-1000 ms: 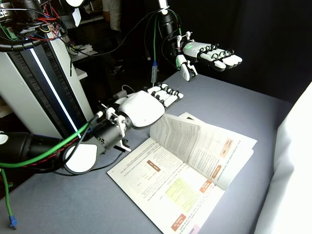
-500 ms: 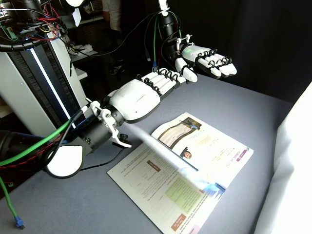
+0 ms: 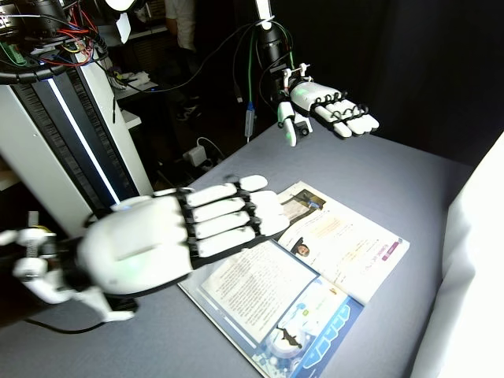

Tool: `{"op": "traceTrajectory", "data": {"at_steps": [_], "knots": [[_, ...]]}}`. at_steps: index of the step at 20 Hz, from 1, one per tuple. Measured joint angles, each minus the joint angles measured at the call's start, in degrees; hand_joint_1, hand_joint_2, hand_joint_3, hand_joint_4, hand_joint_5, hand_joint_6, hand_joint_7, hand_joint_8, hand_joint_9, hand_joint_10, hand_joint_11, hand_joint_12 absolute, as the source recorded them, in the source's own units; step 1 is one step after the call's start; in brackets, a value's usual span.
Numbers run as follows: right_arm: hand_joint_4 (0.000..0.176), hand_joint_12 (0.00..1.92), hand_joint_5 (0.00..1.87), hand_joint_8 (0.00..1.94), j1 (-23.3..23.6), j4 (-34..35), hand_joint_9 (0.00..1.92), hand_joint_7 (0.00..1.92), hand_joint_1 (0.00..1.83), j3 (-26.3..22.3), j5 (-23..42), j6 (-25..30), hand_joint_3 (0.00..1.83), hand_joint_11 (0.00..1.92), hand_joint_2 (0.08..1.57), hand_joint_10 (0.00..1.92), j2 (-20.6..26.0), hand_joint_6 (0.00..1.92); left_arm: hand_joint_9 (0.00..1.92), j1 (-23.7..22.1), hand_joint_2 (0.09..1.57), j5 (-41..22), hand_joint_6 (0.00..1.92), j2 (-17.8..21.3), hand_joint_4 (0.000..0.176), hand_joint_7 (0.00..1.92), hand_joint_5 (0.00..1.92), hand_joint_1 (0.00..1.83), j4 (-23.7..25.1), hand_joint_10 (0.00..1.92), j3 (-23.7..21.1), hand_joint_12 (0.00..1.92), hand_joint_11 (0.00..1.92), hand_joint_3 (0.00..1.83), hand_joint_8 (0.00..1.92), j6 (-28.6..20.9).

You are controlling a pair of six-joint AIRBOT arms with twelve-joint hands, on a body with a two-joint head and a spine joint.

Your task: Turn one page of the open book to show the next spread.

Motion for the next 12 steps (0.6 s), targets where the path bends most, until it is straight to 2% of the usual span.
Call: {"op": "traceTrajectory", "data": {"at_steps": [1,2,4,7,10,12], "knots": [[0.0,0.0,0.0,0.0,0.0,-1.95,0.0,0.0,0.0,-0.39,-1.86,0.87,0.0,0.0,1.28,0.0,0.46,0.0,0.0,0.0,1.39,0.42,0.0,0.0,0.005,0.0,0.0,0.0,-0.04,0.0,0.0,0.0,0.0,0.02,0.0,0.0],[0.0,0.0,0.0,0.0,-0.33,-4.04,0.0,0.0,0.0,-0.44,-3.3,3.19,0.0,0.0,1.28,0.0,0.57,0.0,0.0,0.0,1.39,0.94,0.0,0.0,0.0,0.0,0.0,0.02,0.13,0.0,0.0,0.0,0.0,0.01,0.0,-0.04],[0.0,0.0,0.0,0.0,-0.33,-10.38,0.0,0.0,0.0,-0.44,-6.38,8.48,0.0,0.0,1.29,0.0,0.57,0.0,0.0,-0.02,1.38,1.49,0.0,-0.15,0.0,0.0,0.0,0.03,1.05,0.0,0.0,0.0,0.0,0.0,0.0,-0.39],[0.0,0.0,0.0,0.0,-0.33,-22.62,0.0,0.0,0.0,-0.44,-10.36,19.67,0.01,0.0,1.31,0.0,0.44,0.0,0.0,-0.37,1.39,4.07,0.0,-0.37,0.0,0.0,0.01,0.06,2.67,0.0,0.17,0.0,0.0,0.0,0.0,-0.66],[0.0,0.0,0.07,0.01,-0.33,-37.31,0.02,0.03,0.0,-0.44,-11.72,32.81,0.01,0.0,1.32,0.01,0.2,0.03,0.0,-0.37,1.39,4.87,0.0,-0.7,0.0,0.0,0.0,0.02,2.67,0.0,0.31,0.0,0.0,0.0,0.0,-0.85],[0.0,0.0,0.07,0.0,-0.33,-44.02,0.01,0.0,0.0,-0.35,-13.03,38.51,0.01,0.0,1.31,0.0,-0.37,0.02,0.0,-0.37,1.39,5.33,0.0,-0.7,0.0,0.0,0.0,0.02,2.64,0.0,0.31,0.0,0.0,0.0,0.0,-0.85]]}}
